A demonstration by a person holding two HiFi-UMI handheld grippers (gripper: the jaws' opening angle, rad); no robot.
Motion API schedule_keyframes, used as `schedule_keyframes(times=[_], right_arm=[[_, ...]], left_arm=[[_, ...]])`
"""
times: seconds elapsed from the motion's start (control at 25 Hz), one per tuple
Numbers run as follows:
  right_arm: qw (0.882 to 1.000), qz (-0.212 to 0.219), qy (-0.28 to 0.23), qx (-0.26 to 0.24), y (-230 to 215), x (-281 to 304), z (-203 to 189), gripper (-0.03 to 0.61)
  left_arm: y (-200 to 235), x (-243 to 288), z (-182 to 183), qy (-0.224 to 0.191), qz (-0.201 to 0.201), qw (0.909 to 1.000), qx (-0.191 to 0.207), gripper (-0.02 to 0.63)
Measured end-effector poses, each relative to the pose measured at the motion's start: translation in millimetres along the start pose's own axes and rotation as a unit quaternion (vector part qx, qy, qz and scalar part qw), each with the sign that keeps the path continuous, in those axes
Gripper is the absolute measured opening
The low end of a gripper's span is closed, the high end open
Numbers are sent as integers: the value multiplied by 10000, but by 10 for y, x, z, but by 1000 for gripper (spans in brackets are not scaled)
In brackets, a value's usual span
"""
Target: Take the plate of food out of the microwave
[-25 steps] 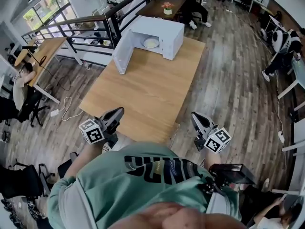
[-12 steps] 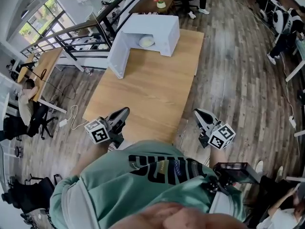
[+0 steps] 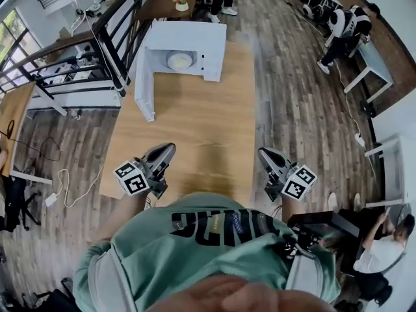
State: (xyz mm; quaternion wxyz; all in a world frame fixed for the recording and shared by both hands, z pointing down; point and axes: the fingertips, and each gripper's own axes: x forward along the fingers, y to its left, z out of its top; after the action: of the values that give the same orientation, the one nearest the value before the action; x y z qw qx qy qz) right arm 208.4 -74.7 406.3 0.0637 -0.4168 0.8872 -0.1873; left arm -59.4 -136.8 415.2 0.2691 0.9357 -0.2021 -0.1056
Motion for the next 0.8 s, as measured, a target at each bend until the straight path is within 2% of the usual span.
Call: schedule_keyframes(times=[0.12,0.24,0.36,0.52,0.64,0.8], right_arm=[[9996,47,265,-25,116,375,126,-4],[9993,212,290,-88,119,647,230,-4],[9981,491,325,-154,-130,769,270,-4],[9940,926,577,-47,-608,870,117,-4],[9918,1109,621,-99,-908,1153,132,-4],[9922,1136,503,58,-1036,1550,-60,-5]], left_arm=[[277,-73,188,-65,-30,10000,26,-5],[500,-125,209,-196,42,9998,-97,-5],[633,109,158,-357,194,9991,-121,-5],[730,555,-8,-588,651,9958,-272,-5],[866,895,-47,-413,763,9958,-298,-5],[1105,1006,-69,-77,860,9958,-295,-5]])
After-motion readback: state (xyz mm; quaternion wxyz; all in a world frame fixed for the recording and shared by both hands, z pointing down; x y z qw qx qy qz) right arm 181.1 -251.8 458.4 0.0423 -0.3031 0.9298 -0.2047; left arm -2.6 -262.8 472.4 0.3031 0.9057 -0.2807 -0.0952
